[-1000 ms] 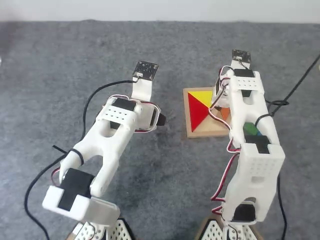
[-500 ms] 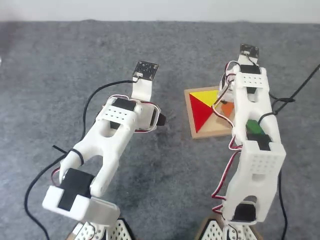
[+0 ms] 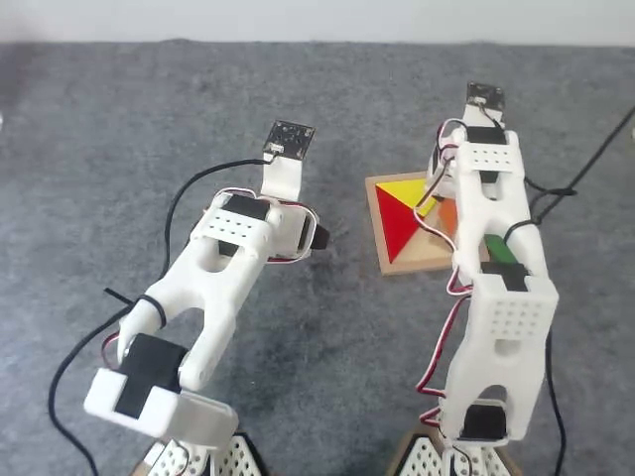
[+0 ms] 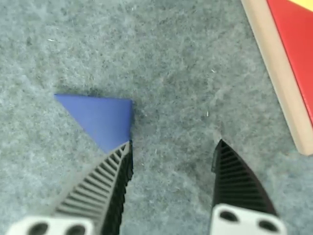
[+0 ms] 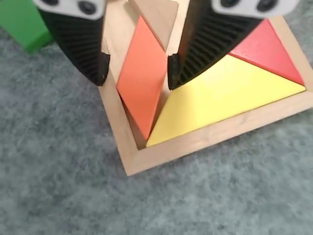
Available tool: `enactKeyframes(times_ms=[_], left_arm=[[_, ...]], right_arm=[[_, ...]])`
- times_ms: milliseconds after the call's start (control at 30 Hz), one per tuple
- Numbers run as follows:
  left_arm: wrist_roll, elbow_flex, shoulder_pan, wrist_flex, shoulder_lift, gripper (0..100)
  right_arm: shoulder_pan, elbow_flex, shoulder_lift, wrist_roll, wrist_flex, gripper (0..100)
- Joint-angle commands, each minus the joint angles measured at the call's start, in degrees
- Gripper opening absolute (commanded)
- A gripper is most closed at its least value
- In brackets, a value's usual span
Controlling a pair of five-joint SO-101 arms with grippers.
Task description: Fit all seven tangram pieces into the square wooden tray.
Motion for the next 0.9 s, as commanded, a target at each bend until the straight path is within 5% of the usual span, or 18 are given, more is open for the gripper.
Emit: enactKeyframes(times_ms=[0,367,867], left_arm=[[-0.4,-0.3,0.4,-0.9,-3.1,26],[-0.4,-0.3,0.4,-0.8,-3.1,26],[-0.4,-0.3,0.4,-0.7,-3.1,26]], right_arm=[[-2.2,-1.4,0.9,-0.3,0.8,19.5],[-3.8,-1.5,0.7,-0.3,10.6,19.4],[-0.2,-1.8,0.8,-3.5,3.6,19.4]])
